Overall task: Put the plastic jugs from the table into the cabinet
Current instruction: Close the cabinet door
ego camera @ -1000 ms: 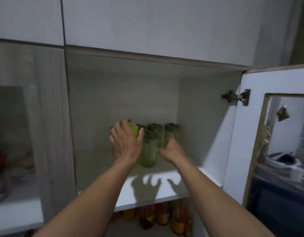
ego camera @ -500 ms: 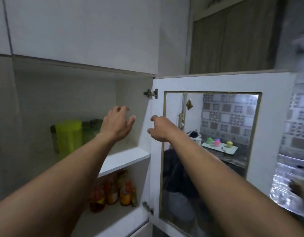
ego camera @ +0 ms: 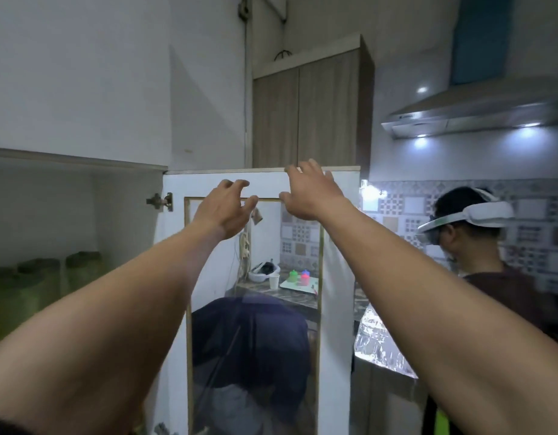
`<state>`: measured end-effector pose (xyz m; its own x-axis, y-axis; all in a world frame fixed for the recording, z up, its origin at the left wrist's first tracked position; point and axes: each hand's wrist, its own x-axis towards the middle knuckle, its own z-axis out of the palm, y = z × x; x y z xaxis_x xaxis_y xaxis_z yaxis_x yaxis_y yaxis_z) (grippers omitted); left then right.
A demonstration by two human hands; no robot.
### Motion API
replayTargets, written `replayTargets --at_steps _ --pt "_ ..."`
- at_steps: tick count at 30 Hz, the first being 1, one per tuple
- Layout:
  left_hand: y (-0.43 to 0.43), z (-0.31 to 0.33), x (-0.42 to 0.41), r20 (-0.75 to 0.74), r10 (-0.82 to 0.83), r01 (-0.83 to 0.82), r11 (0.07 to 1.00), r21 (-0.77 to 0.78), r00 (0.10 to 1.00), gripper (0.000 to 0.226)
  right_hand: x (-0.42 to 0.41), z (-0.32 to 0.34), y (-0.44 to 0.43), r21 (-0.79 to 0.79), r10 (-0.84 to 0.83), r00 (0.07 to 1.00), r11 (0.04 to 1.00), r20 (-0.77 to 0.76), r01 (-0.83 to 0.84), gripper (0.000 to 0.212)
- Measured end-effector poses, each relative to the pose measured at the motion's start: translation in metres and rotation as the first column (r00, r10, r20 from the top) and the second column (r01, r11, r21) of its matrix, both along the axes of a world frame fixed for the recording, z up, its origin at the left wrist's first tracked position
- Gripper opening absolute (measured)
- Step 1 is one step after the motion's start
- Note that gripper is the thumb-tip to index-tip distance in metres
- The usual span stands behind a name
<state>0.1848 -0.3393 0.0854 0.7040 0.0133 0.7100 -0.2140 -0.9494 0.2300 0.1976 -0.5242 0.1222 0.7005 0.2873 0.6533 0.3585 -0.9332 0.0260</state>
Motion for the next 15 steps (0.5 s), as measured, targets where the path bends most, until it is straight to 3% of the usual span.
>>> replayTargets --at_steps 8,15 --pt "-0.105 0.040 0.068 0.058 -0.064 0.062 0.997 0.041 0.996 0.051 0.049 0.035 -0.100 -0.003 -0.145 0.989 0.989 0.017 0.145 0.064" --pt "-0.141 0.050 0.128 0.011 -0.073 0.073 0.997 0.034 0.997 0.049 0.103 0.042 -0.142 0.010 -0.076 0.993 0.997 -0.092 0.078 0.050"
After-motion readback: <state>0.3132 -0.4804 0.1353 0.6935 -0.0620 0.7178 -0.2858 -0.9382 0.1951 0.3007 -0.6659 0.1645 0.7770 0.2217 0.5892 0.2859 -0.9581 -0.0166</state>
